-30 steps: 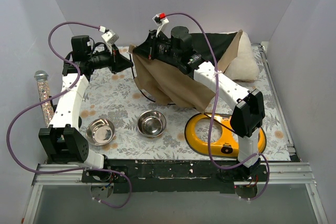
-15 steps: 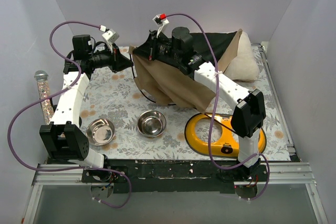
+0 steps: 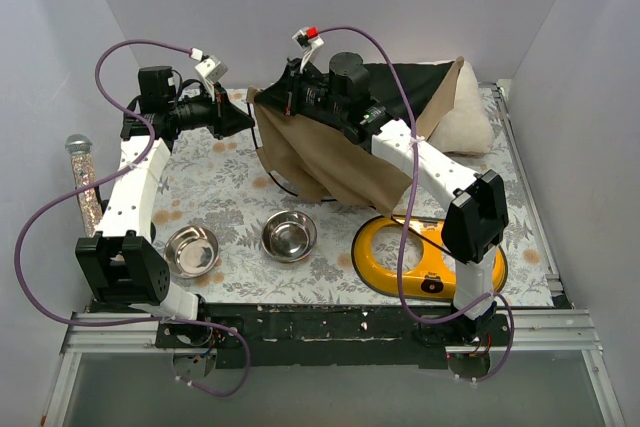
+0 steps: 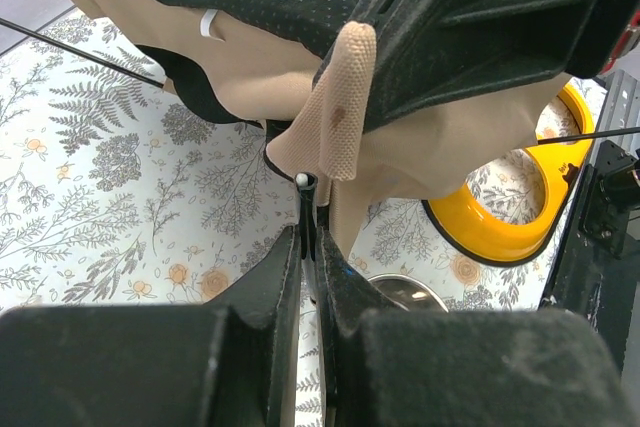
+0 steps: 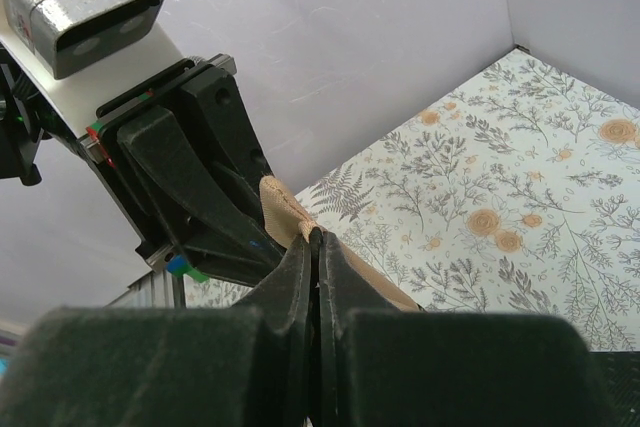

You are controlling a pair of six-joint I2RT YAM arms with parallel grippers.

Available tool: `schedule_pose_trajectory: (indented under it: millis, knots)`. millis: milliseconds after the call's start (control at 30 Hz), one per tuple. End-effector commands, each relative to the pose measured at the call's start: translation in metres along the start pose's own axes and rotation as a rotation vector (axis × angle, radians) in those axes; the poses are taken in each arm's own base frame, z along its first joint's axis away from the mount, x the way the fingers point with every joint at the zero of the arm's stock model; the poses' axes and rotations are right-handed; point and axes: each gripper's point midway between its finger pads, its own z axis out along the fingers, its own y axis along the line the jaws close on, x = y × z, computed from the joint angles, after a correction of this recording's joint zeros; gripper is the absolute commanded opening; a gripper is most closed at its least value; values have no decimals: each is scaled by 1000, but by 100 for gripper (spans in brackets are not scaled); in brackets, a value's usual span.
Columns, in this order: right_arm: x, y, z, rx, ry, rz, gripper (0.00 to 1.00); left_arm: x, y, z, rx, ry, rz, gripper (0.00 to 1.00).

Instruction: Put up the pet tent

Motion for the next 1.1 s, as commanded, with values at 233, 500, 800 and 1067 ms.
schedule_pose_trajectory:
  millis: [233, 500, 800, 1067]
  knots:
    - [-141, 106, -41, -225, -418, -231, 1, 28, -25, 10, 89, 93, -134, 0]
    - [-125, 101, -39, -223, -384, -225, 1, 22, -26, 9, 94, 82, -128, 0]
    - [-109, 94, -36, -219, -344, -221, 1, 19, -28, 9, 100, 78, -126, 0]
    - [-94, 87, -32, -214, -304, -219, 1, 15, -32, 8, 110, 70, -119, 0]
